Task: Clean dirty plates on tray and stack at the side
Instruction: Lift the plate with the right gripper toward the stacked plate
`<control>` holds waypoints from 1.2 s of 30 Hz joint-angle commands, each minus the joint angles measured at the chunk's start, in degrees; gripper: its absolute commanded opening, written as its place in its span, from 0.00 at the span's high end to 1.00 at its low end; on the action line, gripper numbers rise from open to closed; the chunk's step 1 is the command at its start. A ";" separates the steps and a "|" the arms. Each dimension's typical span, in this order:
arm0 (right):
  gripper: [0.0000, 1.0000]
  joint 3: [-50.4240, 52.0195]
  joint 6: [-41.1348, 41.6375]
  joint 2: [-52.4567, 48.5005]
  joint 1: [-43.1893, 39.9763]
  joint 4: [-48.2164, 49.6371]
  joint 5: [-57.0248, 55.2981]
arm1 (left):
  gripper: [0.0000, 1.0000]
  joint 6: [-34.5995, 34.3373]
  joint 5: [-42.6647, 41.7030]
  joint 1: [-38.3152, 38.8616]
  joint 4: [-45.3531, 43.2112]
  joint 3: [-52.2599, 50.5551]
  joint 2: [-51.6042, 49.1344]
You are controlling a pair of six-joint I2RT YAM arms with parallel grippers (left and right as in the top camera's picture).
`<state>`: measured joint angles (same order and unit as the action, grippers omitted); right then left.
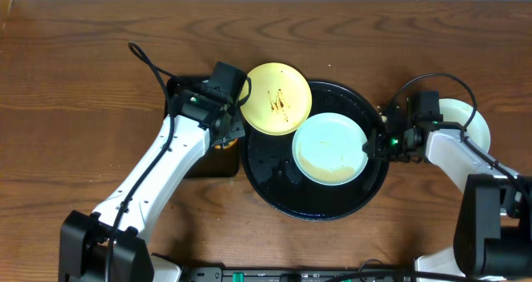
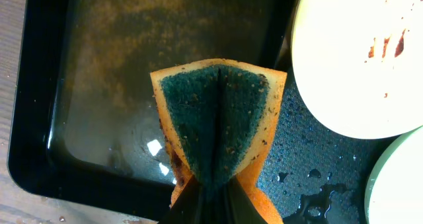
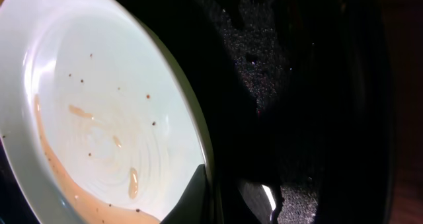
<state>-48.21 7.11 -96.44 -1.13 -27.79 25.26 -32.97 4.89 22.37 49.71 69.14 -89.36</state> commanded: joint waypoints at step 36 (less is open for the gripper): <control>0.99 -2.16 -12.55 23.43 31.87 9.14 -71.28 | 0.92 -0.09 0.72 -0.24 0.15 0.61 0.20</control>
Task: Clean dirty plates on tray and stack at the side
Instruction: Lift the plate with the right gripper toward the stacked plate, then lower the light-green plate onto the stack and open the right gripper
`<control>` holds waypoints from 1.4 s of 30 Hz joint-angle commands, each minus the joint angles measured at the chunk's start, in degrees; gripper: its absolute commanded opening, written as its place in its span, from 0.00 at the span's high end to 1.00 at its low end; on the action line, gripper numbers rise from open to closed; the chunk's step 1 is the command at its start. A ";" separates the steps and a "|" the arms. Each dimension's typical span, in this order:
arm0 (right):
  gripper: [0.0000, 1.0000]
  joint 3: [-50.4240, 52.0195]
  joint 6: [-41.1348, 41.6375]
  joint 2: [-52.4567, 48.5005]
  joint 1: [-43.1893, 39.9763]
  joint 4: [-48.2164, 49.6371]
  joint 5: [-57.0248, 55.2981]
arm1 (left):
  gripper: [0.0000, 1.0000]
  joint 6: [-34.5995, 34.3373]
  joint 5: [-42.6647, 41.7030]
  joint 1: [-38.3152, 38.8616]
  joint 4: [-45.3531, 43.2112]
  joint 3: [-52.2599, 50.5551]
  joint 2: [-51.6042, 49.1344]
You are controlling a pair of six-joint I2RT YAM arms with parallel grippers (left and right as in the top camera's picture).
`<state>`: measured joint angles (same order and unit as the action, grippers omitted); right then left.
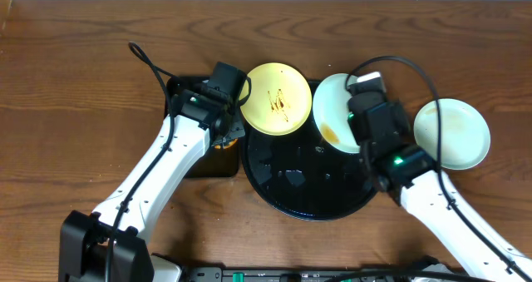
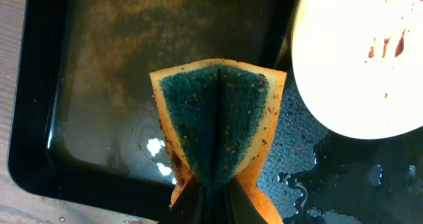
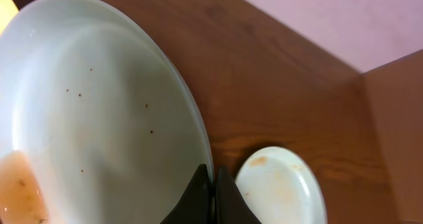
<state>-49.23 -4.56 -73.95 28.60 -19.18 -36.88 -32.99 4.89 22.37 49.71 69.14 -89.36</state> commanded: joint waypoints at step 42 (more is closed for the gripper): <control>0.99 -1.11 24.35 -4.55 -42.77 -3.69 2.91 | 0.92 -0.26 0.72 -0.24 0.15 0.61 0.20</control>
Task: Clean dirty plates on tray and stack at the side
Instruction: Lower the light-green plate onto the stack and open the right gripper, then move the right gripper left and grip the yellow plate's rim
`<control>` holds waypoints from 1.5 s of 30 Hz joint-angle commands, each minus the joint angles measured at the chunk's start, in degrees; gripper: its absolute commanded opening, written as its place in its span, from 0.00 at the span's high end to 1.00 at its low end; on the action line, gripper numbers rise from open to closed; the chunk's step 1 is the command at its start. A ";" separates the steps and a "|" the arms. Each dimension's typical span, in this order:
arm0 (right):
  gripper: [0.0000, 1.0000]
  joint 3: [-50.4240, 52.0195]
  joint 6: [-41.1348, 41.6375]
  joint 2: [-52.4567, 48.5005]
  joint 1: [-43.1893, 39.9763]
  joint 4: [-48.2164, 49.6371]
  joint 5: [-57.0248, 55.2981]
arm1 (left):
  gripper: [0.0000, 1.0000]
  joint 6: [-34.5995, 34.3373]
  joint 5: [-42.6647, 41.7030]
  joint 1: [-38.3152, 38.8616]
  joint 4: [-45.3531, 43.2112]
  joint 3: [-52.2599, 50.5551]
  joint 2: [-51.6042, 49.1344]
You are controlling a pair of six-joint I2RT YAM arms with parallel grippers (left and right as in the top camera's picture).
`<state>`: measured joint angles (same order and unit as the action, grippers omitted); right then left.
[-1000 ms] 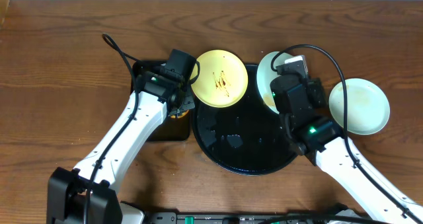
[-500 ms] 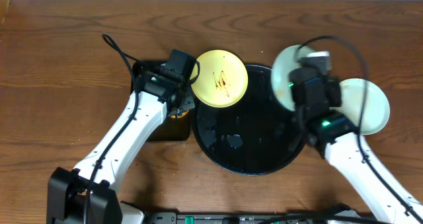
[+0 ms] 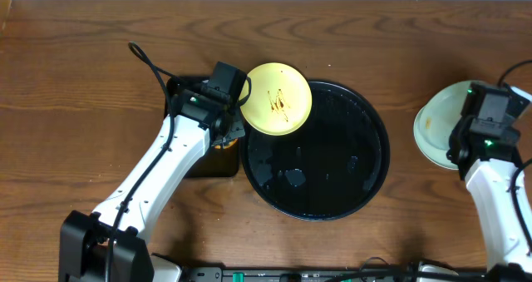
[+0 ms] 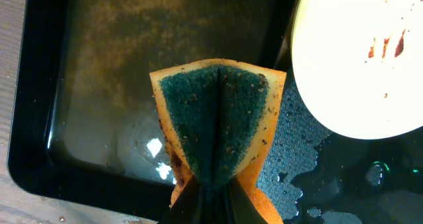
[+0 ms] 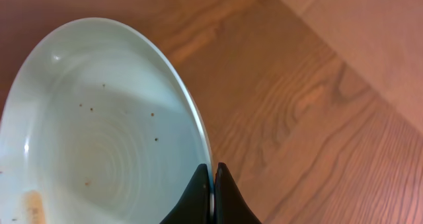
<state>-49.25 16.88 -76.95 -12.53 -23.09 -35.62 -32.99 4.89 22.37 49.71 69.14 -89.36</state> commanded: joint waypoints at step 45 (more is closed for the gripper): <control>0.97 -11.45 6.88 -37.05 31.74 20.46 55.19 | 0.92 -0.04 0.70 -0.22 -1.57 0.61 0.20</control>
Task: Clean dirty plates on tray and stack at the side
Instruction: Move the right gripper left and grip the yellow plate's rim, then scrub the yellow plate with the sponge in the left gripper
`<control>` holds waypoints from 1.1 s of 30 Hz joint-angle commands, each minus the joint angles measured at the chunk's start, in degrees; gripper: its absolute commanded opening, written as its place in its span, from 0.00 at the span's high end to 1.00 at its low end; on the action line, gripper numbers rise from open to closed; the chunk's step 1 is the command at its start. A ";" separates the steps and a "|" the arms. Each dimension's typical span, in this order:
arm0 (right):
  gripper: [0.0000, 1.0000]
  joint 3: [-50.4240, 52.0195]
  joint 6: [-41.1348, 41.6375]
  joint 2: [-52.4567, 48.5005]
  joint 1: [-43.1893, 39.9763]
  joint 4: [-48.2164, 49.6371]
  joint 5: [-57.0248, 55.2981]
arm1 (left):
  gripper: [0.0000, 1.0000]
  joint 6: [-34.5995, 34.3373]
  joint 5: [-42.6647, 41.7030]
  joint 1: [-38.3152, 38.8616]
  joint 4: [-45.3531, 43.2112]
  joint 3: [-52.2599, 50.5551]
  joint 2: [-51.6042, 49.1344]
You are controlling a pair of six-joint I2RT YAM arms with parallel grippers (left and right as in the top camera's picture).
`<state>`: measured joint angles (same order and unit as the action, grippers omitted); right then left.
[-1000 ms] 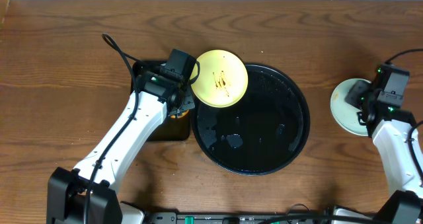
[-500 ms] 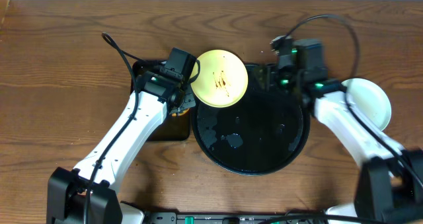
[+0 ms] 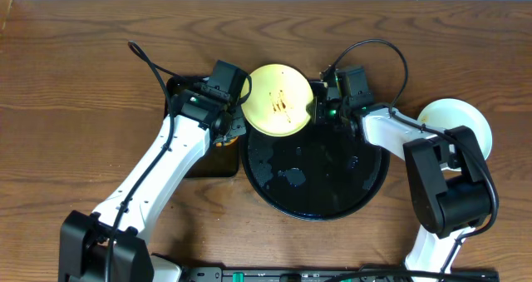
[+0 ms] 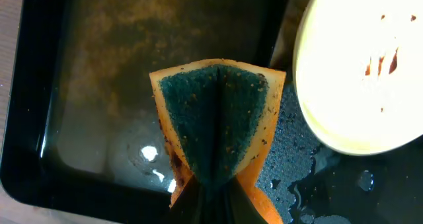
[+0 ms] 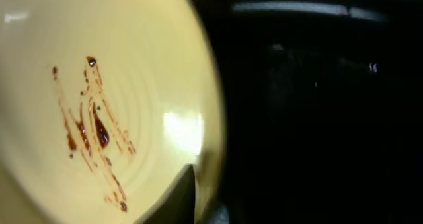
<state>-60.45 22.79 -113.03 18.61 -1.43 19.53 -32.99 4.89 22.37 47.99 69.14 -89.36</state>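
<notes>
A yellow plate (image 3: pixel 268 114) streaked with brown sauce rests on the upper left rim of the round black tray (image 3: pixel 332 200). In the right wrist view the right gripper (image 5: pixel 201 199) straddles the yellow plate (image 5: pixel 99 118) at its right rim, shut on it, one finger (image 5: pixel 187 192) on the top face. The right gripper (image 3: pixel 321 112) shows at that rim from overhead. My left gripper (image 4: pixel 211 187) is shut on a folded orange sponge (image 4: pixel 215 118) with a green scouring face, held just left of the yellow plate (image 4: pixel 357 98).
Pale plates (image 3: pixel 460 131) are stacked on the wood at the right. A small rectangular black tray (image 4: pixel 99 65) with murky water lies under the sponge. The round tray's floor is wet. Cables loop behind both arms.
My right gripper has left the pale stack at the right, without the pale plate, and now grips the yellow plate's right rim. The yellow plate has shifted slightly. The left arm and sponge are unmoved.
First my right gripper held a dirty pale plate in the round tray. Then it held that plate up over the tray's back edge. Then the plate was over the stack at the right. Now the gripper is on the yellow plate. The left gripper kept the sponge throughout.
</notes>
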 commanded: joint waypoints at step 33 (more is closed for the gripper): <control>0.99 0.98 -0.96 7.39 0.50 -29.05 -11.17 | 0.92 1.36 -33.14 13.94 -26.58 0.39 -15.91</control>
<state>-60.86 22.55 -105.71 18.61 -29.58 11.46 -31.11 -22.33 35.99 22.55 69.10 -103.48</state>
